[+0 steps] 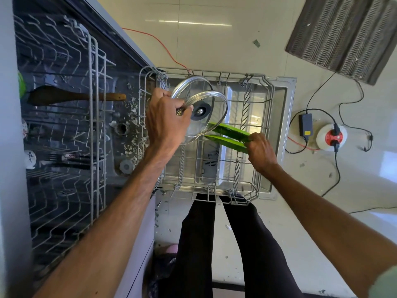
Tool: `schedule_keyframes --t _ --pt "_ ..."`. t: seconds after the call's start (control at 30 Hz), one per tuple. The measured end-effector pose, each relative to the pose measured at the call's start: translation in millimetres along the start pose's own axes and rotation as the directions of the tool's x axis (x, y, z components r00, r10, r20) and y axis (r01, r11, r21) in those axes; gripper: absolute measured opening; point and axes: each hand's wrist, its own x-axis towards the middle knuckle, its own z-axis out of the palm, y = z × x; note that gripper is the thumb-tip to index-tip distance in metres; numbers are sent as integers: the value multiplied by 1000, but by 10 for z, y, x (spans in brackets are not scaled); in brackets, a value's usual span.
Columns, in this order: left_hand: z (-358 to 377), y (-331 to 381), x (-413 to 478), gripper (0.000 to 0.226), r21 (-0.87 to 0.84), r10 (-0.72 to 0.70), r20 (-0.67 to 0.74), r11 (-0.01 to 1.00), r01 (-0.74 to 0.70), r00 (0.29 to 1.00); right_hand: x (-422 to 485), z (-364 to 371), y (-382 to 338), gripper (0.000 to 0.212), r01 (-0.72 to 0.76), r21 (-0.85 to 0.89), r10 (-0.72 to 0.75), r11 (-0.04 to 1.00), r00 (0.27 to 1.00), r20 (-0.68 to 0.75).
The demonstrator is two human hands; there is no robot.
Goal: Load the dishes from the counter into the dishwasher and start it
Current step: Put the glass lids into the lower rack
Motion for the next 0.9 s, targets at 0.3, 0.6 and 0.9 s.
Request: schedule_keyframes --t 0.3,0.6,0.9 --pt "115 22 -27 27 31 -9 -5 999 10 1000 395 -311 241 43 -138 251 86 958 975 207" --pt "145 94 -40 30 42 -4 13 999 4 1000 377 -440 123 18 35 -5 -33 999 979 201" --pt "74 104 6 27 26 -35 -16 999 35 999 246 -677 301 16 71 107 -66 992 997 -47"
